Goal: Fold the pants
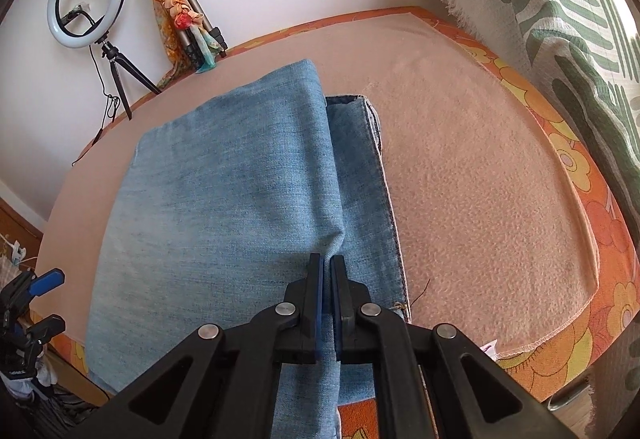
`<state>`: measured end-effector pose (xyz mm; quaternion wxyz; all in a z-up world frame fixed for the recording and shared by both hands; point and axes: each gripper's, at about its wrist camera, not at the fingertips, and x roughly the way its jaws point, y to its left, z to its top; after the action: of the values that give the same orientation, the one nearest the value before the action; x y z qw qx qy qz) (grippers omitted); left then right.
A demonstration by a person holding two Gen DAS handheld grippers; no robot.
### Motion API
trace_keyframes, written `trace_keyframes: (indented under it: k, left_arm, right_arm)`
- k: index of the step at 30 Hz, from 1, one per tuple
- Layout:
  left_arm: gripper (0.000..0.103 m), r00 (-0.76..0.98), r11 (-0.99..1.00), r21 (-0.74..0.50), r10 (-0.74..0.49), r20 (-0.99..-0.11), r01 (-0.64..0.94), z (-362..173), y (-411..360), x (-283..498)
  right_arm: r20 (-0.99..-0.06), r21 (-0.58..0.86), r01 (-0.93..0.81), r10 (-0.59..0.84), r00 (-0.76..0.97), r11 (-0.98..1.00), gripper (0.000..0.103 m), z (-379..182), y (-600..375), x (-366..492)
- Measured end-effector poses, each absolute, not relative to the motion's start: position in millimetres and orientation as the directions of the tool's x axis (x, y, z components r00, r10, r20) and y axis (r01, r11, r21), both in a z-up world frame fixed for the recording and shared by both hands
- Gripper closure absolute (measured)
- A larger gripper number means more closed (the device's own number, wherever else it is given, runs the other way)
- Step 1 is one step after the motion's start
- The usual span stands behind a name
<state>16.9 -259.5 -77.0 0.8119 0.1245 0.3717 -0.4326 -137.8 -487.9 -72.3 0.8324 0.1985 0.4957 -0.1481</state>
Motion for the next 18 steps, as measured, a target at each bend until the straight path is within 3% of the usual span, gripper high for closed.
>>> trace_keyframes:
  k: [2,6,8,9,11,12,18]
  left_arm:
    - [0.043,0.317,0.593,-0.176,-0.63,-0.709,0.786,-77,-258,21]
    - [0.043,0.285,0.609,-0.288,-0.67,-0.685,0.739,-79,-253,37]
    - [0.042,0.279,0.612,-0.325,-0.685,-0.673,0.721,-81,-253,43]
    - [0.042,0.268,0.609,-0.344,-0.692,-0.67,0.715,-83,-254,46]
    - [0.042,0.24,0.602,-0.38,-0.703,-0.669,0.703,-86,-258,52]
    - [0.042,0.223,0.595,-0.4,-0.71,-0.668,0.697,-88,-260,56]
    - [0.042,0.149,0.604,-0.506,-0.72,-0.678,0.616,-108,-275,83]
  right_arm:
    - [-0.884,0.177,0.432,-0.05,0.465,0.884,0.097,-70,-488,-137]
    - [-0.859,0.223,0.444,-0.04,0.511,0.868,0.065,-59,-502,-145]
    - [-0.83,0.277,0.439,-0.017,0.558,0.854,0.055,-50,-513,-151]
    - [-0.812,0.303,0.434,-0.008,0.583,0.849,0.038,-46,-519,-155]
    - [-0.786,0.343,0.426,0.007,0.618,0.837,0.015,-41,-531,-158]
    - [-0.782,0.36,0.42,0.024,0.622,0.833,0.01,-41,-537,-156]
    - [-0.757,0.506,0.363,0.201,0.622,0.783,0.009,-70,-561,-137]
